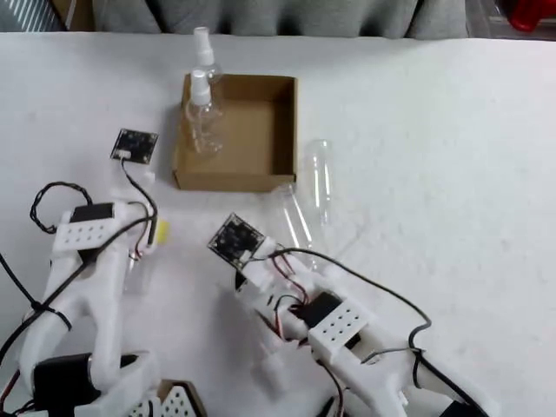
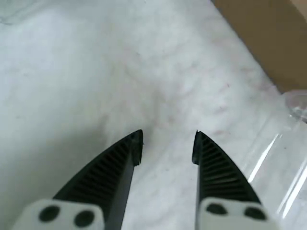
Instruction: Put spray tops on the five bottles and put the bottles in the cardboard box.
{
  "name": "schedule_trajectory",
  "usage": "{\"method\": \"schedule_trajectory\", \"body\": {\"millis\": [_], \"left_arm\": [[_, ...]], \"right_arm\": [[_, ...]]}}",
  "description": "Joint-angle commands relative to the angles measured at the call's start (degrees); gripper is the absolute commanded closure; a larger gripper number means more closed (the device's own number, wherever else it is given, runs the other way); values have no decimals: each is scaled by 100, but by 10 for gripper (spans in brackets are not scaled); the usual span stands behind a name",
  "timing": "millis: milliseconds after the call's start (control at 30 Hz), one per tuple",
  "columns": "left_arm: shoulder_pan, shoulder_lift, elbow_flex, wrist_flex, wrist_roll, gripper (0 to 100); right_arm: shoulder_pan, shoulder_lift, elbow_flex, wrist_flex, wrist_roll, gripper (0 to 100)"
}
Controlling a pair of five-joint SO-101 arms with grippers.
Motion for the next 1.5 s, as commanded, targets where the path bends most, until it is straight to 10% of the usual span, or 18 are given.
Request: {"method": "schedule_trajectory", "body": {"millis": [0, 1467], "left_arm": [[66, -48, -35, -105, 53, 979], [92, -13, -26, -79, 44, 979]], "right_arm": [[48, 4, -53, -101, -18, 854], [-277, -198, 949, -1042, -18, 853]]}}
